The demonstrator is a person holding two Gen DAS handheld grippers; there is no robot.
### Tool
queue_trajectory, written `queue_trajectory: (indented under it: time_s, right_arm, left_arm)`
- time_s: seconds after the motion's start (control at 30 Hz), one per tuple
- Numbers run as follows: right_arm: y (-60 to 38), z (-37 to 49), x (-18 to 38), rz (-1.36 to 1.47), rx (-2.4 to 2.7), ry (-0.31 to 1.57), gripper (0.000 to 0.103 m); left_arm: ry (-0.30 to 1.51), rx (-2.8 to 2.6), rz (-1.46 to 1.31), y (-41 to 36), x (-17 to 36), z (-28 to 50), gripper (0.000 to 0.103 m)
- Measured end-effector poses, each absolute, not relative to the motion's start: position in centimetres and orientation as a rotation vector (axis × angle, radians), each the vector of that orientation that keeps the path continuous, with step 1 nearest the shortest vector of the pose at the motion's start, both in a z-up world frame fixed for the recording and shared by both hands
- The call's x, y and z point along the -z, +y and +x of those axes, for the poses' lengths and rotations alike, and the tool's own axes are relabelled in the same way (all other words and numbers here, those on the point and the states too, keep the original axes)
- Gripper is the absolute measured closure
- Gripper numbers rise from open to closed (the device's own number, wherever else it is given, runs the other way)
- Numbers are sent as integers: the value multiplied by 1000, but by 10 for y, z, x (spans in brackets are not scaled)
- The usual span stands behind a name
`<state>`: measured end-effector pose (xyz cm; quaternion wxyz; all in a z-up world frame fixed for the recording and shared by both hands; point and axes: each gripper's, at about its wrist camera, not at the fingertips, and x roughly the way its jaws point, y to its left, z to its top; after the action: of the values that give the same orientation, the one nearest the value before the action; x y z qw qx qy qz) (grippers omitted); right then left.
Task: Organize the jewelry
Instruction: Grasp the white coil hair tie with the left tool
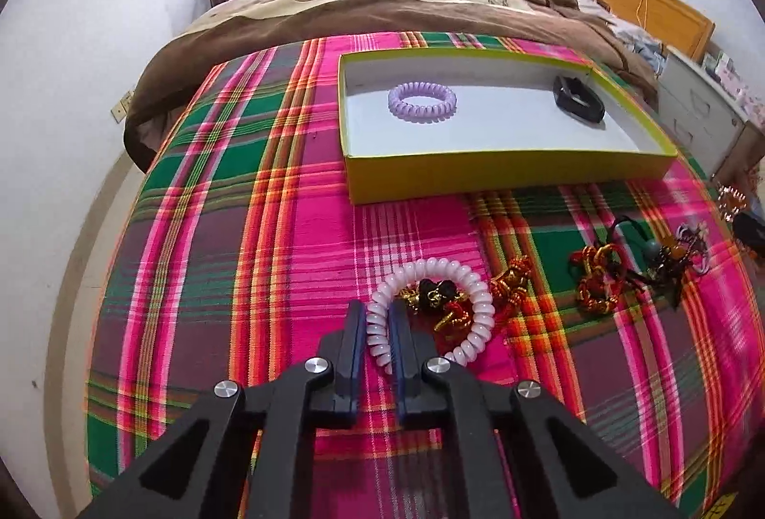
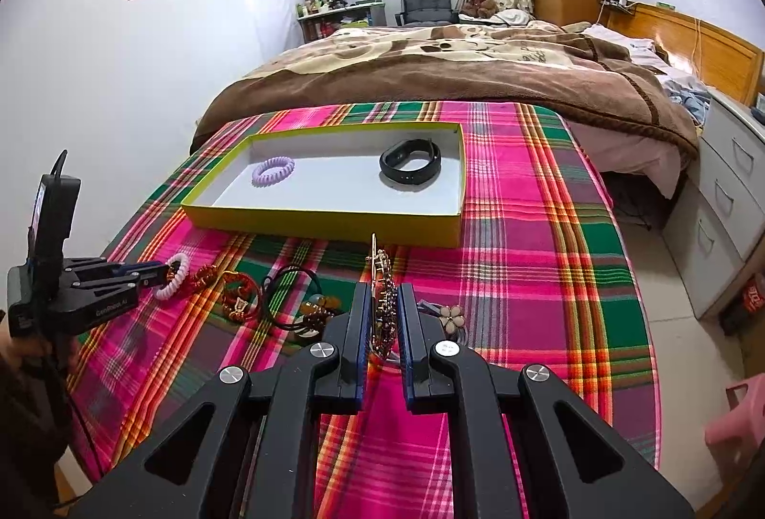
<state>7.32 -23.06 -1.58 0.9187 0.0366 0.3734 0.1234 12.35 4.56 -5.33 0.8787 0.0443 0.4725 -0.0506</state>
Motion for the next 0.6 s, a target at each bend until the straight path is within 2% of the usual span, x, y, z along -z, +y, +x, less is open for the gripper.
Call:
queue_trajectory:
  time_s: [0.6]
  right_arm:
    - [-226,73,4,60,-240,745,92]
  left_arm:
    - [868,133,-27,61,13,112,94]
